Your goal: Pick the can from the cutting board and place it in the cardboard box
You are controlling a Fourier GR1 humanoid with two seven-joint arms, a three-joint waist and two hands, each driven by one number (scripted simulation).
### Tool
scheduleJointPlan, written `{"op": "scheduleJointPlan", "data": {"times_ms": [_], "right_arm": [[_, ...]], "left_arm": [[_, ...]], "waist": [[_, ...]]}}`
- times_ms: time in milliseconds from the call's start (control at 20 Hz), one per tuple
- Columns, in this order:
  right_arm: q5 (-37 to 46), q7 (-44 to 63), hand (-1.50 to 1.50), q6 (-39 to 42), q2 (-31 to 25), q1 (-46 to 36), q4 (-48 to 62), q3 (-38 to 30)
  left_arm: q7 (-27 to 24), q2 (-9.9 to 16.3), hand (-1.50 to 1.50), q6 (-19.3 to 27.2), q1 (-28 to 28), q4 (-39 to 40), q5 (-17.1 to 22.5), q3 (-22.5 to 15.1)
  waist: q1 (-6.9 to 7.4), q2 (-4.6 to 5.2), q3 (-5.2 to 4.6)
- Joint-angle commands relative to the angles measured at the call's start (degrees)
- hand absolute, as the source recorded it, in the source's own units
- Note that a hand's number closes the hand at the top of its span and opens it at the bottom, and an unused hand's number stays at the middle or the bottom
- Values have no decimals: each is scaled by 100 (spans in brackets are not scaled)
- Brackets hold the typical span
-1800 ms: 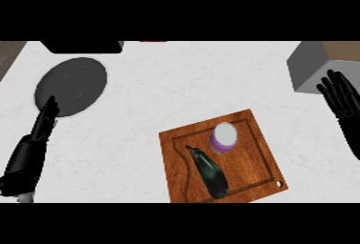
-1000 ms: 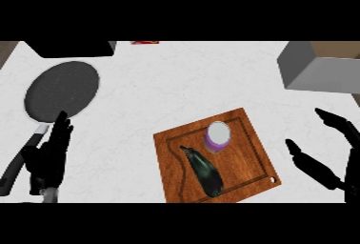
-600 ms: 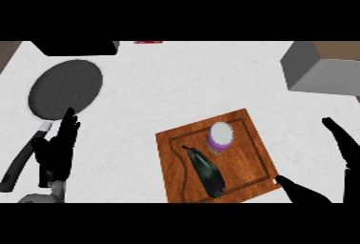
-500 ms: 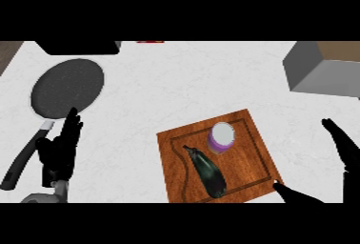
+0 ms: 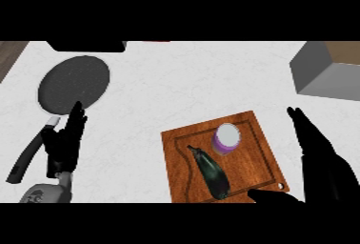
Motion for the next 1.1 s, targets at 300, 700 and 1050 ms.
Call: {"op": "scheduleJointPlan", "data": {"times_ms": [300,700,1050], "right_arm": [[1,1693,-150,1346,1174,-786,1074,189],[327,1878,-150,1343,1993,-1386,1837,154],[238,1882,-150,1372,2008,-1769,2551,-195]], "left_arm": [[68,-86,0,18,-122,146,-3,71],[-80,-41,0,-121,-135,207,1,165],[-67,-62,0,-144,-112,205,-22,183]], "waist": [[-16,-13,8],[-8,-26,12],[2,-16,16]]}}
